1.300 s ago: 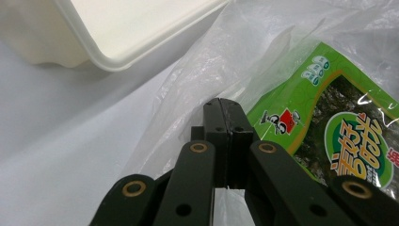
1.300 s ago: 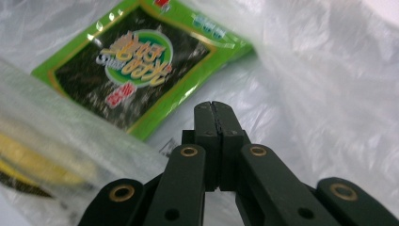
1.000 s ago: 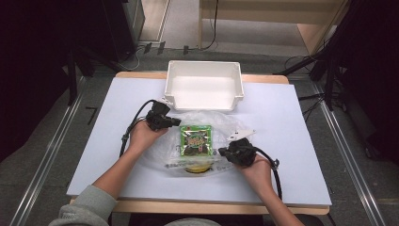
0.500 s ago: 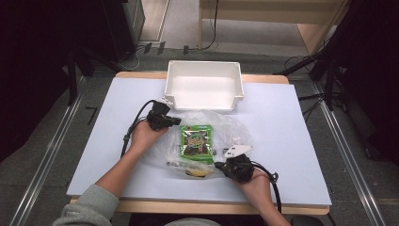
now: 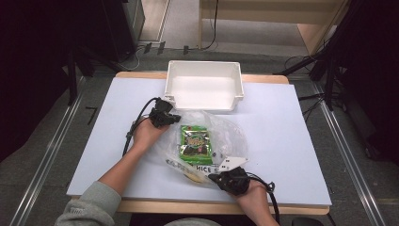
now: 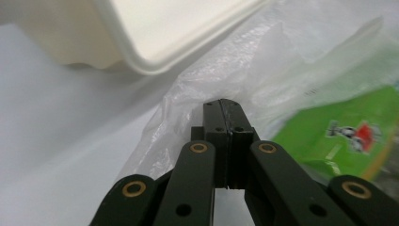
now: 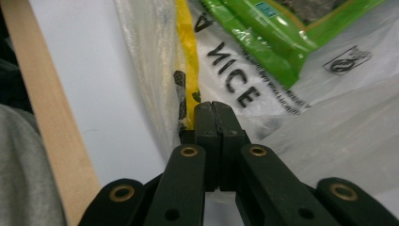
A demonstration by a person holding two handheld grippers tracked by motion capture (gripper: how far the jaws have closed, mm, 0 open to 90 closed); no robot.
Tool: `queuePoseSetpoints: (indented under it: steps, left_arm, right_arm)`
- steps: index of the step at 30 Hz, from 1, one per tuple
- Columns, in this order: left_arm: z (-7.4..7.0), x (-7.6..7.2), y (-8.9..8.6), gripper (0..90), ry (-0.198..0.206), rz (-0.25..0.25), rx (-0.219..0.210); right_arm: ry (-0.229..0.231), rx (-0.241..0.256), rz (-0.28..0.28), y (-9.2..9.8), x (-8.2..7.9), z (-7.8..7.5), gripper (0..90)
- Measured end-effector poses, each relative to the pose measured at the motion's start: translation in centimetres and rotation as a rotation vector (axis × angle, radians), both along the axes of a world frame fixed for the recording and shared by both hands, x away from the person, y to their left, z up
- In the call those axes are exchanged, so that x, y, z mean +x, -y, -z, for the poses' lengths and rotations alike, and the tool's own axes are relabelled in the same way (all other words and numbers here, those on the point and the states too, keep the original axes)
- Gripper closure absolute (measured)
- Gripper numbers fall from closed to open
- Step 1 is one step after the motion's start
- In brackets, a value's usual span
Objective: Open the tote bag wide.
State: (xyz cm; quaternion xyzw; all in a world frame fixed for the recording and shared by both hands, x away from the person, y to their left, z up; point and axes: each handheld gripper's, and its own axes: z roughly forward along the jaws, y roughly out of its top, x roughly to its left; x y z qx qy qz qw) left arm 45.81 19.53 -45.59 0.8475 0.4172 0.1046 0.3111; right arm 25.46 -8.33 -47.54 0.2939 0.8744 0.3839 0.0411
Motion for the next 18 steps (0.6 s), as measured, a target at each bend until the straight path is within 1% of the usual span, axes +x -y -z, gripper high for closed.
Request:
queuePoseSetpoints:
  steps: [2, 3, 4, 6, 7, 10, 12, 14, 15, 18]
  left_arm:
    - [0.1, 0.2, -0.1, 90.0, 0.008, -0.007, -0.003]
    - [0.1, 0.2, -0.2, 90.0, 0.012, -0.011, -0.005]
    - [0.1, 0.2, -0.2, 90.0, -0.001, -0.011, -0.019]
    - [-0.2, 0.1, -0.2, 90.0, -0.019, 0.005, -0.052]
    - [-0.5, -0.1, -0.2, 90.0, -0.023, 0.014, -0.061]
    - [-1.7, -1.1, 0.0, 90.0, -0.014, 0.045, -0.077]
    - [-2.6, -1.8, 0.2, 90.0, -0.005, 0.063, -0.075]
    - [-3.4, -2.7, 0.3, 90.0, 0.011, 0.077, -0.086]
    - [-3.7, -3.2, 0.3, 90.0, 0.013, 0.086, -0.081]
    - [-4.5, -4.8, 0.3, 90.0, 0.006, 0.108, -0.098]
  right_arm:
    - [-0.006, 0.007, -0.017, -0.1, -0.3, 0.0, 90.0]
    - [-0.022, 0.012, -0.023, -0.2, -0.5, 0.0, 90.0]
    - [-0.025, 0.014, -0.032, -0.3, -0.6, 0.0, 90.0]
    - [0.000, -0.007, -0.033, -0.4, -0.4, -0.1, 90.0]
    - [0.007, -0.018, -0.012, -0.3, -0.3, -0.3, 90.0]
    - [0.022, 0.008, 0.024, 0.0, 0.5, -1.1, 90.0]
    - [0.029, 0.008, 0.037, 0.1, 0.9, -1.6, 90.0]
    - [0.039, 0.016, 0.048, 0.3, 1.2, -2.3, 90.0]
    - [0.042, 0.023, 0.053, 0.3, 1.2, -2.5, 90.0]
    - [0.054, 0.040, 0.068, 0.6, 1.7, -3.8, 90.0]
